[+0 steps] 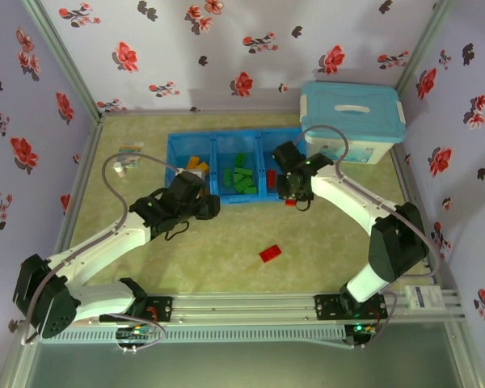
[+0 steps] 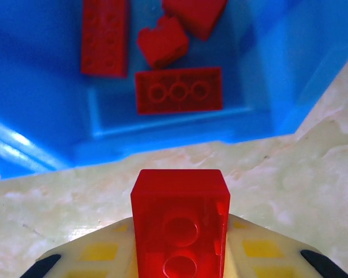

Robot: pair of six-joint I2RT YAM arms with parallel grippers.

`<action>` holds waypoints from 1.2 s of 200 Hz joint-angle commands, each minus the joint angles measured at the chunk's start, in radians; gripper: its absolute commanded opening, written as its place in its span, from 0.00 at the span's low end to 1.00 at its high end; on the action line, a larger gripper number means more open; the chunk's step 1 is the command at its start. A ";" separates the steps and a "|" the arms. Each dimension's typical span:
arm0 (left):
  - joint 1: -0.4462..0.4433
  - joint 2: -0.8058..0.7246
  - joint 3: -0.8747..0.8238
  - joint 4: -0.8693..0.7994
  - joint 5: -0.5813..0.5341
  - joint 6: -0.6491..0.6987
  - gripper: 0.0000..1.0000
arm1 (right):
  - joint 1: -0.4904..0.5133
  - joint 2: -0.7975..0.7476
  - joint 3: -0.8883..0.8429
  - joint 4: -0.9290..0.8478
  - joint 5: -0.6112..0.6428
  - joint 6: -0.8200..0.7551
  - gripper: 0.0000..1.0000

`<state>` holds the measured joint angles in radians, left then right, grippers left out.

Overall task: Sort the legos into containers by color
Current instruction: Pick up the lego from the bottom-center of the table, then place the lego in the container.

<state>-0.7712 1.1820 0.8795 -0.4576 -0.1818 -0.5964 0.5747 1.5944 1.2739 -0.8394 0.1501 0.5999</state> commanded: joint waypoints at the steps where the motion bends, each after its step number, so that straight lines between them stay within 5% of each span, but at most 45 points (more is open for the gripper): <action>1: -0.034 -0.005 -0.015 0.030 -0.031 -0.024 0.70 | -0.045 0.056 0.090 -0.017 -0.031 -0.064 0.28; 80: -0.173 0.039 0.001 0.042 -0.065 0.026 0.70 | -0.141 0.324 0.423 -0.093 -0.047 -0.127 0.32; 89: -0.187 0.052 0.006 0.043 -0.065 0.032 0.70 | -0.145 0.346 0.453 -0.103 -0.046 -0.133 0.42; 101: -0.204 0.072 0.019 0.043 -0.064 0.045 0.70 | -0.144 0.365 0.495 -0.128 -0.044 -0.140 0.71; 120: -0.238 0.109 0.041 0.043 -0.060 0.061 0.70 | -0.139 0.357 0.514 -0.137 -0.040 -0.135 0.84; 240: -0.455 0.579 0.364 -0.050 0.098 0.218 0.71 | -0.125 -0.045 0.099 0.007 -0.016 -0.080 0.88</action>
<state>-1.1854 1.6890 1.1828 -0.4488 -0.1253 -0.4477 0.4454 1.5990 1.4437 -0.8600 0.1070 0.5014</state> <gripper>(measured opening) 0.710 0.871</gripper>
